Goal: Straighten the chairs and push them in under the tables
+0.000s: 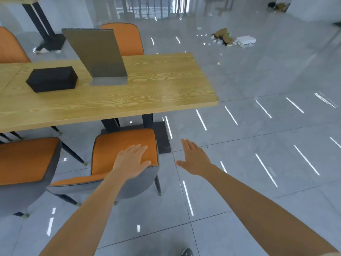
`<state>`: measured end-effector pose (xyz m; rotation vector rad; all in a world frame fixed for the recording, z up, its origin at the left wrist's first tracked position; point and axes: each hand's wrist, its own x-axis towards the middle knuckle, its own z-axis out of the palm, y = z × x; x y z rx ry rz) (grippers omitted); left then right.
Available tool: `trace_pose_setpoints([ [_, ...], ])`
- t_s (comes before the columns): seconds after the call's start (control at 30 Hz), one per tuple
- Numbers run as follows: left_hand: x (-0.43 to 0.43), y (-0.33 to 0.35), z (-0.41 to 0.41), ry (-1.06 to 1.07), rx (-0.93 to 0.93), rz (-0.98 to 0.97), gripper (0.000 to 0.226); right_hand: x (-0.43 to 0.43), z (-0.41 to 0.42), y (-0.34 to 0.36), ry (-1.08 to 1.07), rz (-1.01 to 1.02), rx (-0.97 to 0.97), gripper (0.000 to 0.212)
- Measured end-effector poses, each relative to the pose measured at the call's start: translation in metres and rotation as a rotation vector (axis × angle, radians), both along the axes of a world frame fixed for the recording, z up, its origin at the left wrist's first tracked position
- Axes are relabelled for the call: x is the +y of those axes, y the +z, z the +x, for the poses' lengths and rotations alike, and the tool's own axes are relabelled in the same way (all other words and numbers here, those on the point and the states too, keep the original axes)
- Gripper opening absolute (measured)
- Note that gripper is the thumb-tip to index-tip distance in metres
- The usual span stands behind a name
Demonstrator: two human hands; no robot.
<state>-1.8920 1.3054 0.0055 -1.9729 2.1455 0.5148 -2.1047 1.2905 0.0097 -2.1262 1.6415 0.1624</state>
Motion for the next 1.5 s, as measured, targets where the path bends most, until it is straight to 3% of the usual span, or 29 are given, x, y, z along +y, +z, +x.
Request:
trace_pose_setpoints([
  [0.37,-0.120,0.017,-0.183,-0.219,-0.079,-0.063,0.061,-0.083,-0.178,0.014,-0.119,0.015,0.043,0.083],
  [0.73,-0.349,0.018,-0.311,-0.201,0.024,-0.088,0.066,-0.299,-0.302,0.020,-0.150,-0.007,0.037,0.087],
  [1.07,-0.540,0.012,-0.389,-0.069,0.011,-0.077,0.075,-0.519,-0.394,0.029,-0.073,-0.010,0.045,0.087],
  [1.5,-0.756,0.019,-0.452,0.416,0.035,-0.107,0.086,-0.833,-0.442,0.042,0.373,-0.036,0.024,0.086],
])
